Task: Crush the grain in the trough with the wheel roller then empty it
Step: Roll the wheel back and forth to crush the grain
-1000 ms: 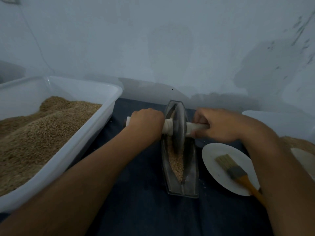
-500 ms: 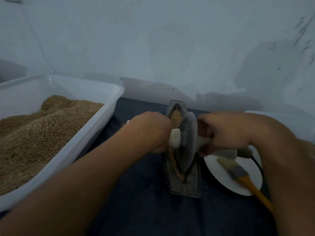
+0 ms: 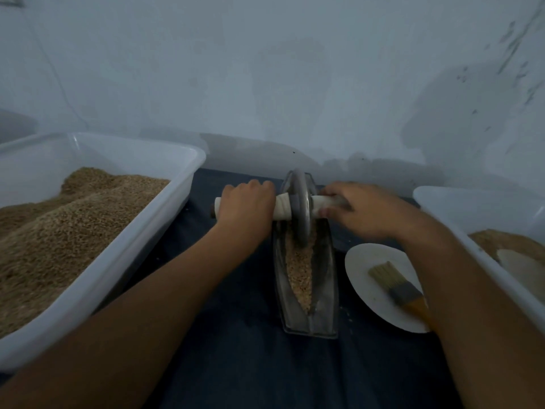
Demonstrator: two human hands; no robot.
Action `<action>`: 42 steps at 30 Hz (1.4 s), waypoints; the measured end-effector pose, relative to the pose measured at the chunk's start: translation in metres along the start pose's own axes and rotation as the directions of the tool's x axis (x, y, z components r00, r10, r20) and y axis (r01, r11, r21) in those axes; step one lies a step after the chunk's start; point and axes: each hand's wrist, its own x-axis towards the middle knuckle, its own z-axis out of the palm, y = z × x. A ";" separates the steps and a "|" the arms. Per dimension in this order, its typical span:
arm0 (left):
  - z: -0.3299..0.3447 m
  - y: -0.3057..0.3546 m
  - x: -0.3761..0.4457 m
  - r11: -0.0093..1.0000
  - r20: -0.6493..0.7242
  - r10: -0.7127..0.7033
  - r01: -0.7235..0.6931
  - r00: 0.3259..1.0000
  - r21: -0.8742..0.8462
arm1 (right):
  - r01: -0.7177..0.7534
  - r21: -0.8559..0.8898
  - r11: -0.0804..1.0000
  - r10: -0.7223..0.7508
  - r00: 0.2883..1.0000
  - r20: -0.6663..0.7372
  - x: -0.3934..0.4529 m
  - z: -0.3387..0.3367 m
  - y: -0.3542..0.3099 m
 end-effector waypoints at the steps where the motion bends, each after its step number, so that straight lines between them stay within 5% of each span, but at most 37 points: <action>1: 0.000 0.000 0.000 1.000 0.003 0.001 -0.001 1.000 -0.002 | -0.016 0.010 1.000 0.016 1.000 0.005 -0.001 -0.001 -0.001; 6: -0.014 -0.001 -0.003 0.999 0.191 0.016 -0.010 0.981 -0.031 | -0.055 -0.038 0.998 0.060 0.989 0.136 -0.010 -0.019 -0.014; 11: -0.044 0.009 -0.011 0.993 0.504 0.042 -0.093 0.863 0.076 | 0.021 -0.138 0.990 0.022 0.953 0.301 -0.028 -0.042 -0.042; 17: -0.065 0.024 -0.022 0.975 0.569 0.068 -0.176 0.820 0.137 | 0.060 -0.241 0.969 0.032 0.933 0.359 -0.040 -0.050 -0.056; 22: -0.057 0.019 -0.020 0.988 0.505 0.063 -0.125 0.861 0.089 | 0.006 -0.175 0.985 0.059 0.931 0.360 -0.034 -0.045 -0.048; 26: -0.038 0.008 -0.016 0.998 0.293 0.005 -0.022 0.956 0.055 | -0.032 -0.131 0.991 0.072 0.947 0.314 -0.023 -0.034 -0.030; 33: 0.002 -0.007 0.002 0.999 -0.021 -0.016 0.017 1.000 0.037 | -0.041 -0.026 0.999 0.042 0.998 0.048 -0.002 -0.003 -0.005; 39: 0.003 -0.010 0.003 1.000 -0.025 0.018 -0.018 1.000 0.010 | -0.042 0.006 0.999 0.042 0.999 0.019 0.001 0.000 -0.001; 42: -0.007 -0.009 0.000 1.000 0.103 -0.001 0.003 0.995 -0.017 | -0.028 -0.022 0.999 0.029 0.997 0.077 -0.004 -0.011 -0.007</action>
